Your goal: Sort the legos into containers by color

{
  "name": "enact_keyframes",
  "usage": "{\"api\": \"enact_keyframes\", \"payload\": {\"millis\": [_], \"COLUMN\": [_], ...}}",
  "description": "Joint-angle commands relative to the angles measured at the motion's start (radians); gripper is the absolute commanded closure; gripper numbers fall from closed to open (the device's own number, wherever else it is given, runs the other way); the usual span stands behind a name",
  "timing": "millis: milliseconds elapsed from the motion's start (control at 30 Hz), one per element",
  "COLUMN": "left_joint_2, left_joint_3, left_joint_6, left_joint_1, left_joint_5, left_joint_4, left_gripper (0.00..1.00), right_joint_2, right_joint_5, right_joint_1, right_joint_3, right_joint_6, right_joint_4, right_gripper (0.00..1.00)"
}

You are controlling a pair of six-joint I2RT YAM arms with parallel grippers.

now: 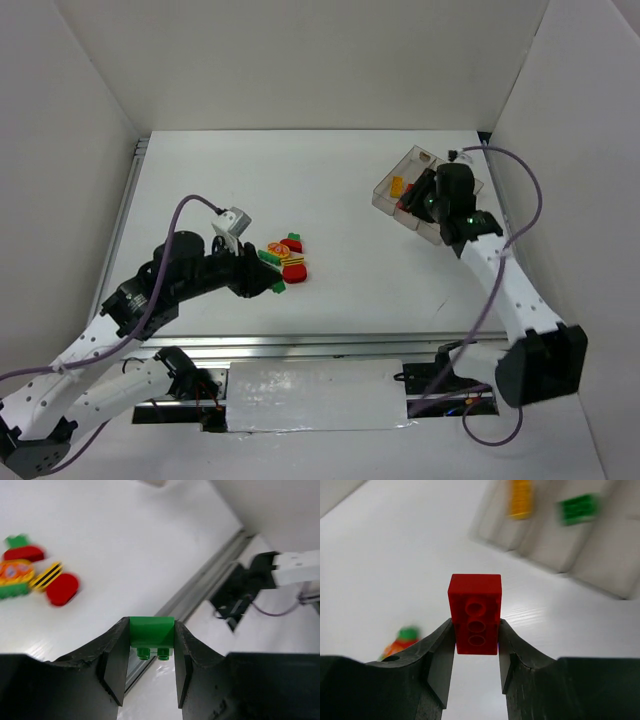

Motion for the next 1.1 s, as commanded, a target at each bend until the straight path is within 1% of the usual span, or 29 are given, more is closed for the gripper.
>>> {"api": "enact_keyframes", "payload": {"millis": [0,67,100,133,200,233,333,433,467,500,533,600,633,667,700,767,867,933,1000,1033,1067], "left_joint_2": [0.013,-0.005,-0.029,-0.042,-0.068,-0.071,-0.068,-0.063,-0.063,-0.066,-0.068,-0.076,-0.076,-0.076,-0.074,-0.07,-0.067,-0.067,-0.065,-0.063,-0.06], "left_joint_3": [0.018,0.001,-0.001,-0.005,-0.006,-0.009,-0.01,-0.012,-0.012,-0.016,-0.018,-0.021,-0.021,-0.021,-0.019,-0.019,-0.019,-0.018,-0.019,-0.019,-0.021], "left_joint_6": [0.024,0.011,0.011,0.008,0.002,0.002,0.002,0.001,-0.001,-0.002,-0.004,-0.004,-0.004,-0.004,-0.005,-0.006,-0.009,-0.01,-0.019,-0.024,-0.028], "left_joint_1": [-0.002,-0.004,-0.002,-0.004,-0.004,-0.004,-0.004,-0.005,-0.004,-0.004,-0.004,-0.004,-0.004,-0.005,-0.004,-0.004,-0.004,-0.004,-0.004,-0.004,-0.004], "left_joint_5": [-0.245,-0.245,-0.245,-0.248,-0.3,-0.298,-0.279,-0.268,-0.266,-0.263,-0.259,-0.258,-0.258,-0.258,-0.258,-0.258,-0.258,-0.258,-0.257,-0.258,-0.239], "left_joint_4": [-0.182,-0.183,-0.18,-0.178,-0.179,-0.179,-0.181,-0.179,-0.179,-0.176,-0.175,-0.17,-0.169,-0.17,-0.172,-0.172,-0.17,-0.167,-0.155,-0.146,-0.135], "left_gripper": [1.0,1.0,1.0,1.0,1.0,1.0,1.0,1.0,1.0,1.0,1.0,1.0,1.0,1.0,1.0,1.0,1.0,1.0,1.0,1.0,1.0], "right_joint_2": [0.147,0.237,0.292,0.318,0.398,0.426,0.504,0.552,0.566,0.599,0.616,0.647,0.652,0.646,0.639,0.63,0.627,0.6,0.557,0.49,0.451], "right_joint_5": [0.264,0.298,0.313,0.324,0.344,0.32,0.309,0.312,0.315,0.313,0.312,0.31,0.306,0.302,0.307,0.312,0.309,0.277,0.156,0.066,-0.031], "right_joint_1": [-0.168,-0.231,-0.234,-0.271,-0.311,-0.323,-0.337,-0.34,-0.34,-0.345,-0.345,-0.345,-0.345,-0.345,-0.345,-0.345,-0.345,-0.342,-0.326,-0.305,-0.291], "right_joint_3": [0.082,0.153,0.18,0.229,0.274,0.318,0.381,0.41,0.42,0.445,0.456,0.475,0.476,0.473,0.467,0.467,0.498,0.499,0.454,0.42,0.345], "right_joint_6": [0.044,0.046,0.041,0.04,0.035,0.03,0.02,0.024,0.023,0.024,0.024,0.029,0.029,0.03,0.033,0.029,0.027,0.029,0.014,-0.029,-0.045], "right_joint_4": [-0.214,-0.231,-0.235,-0.241,-0.257,-0.258,-0.27,-0.258,-0.26,-0.267,-0.281,-0.294,-0.29,-0.286,-0.277,-0.275,-0.303,-0.306,-0.265,-0.228,-0.184], "right_gripper": [1.0,1.0,1.0,1.0,1.0,1.0,1.0,1.0,0.98,0.93,0.92,0.81,0.74,0.47,0.37,0.24,0.21,0.21,0.21,0.21,0.21]}}
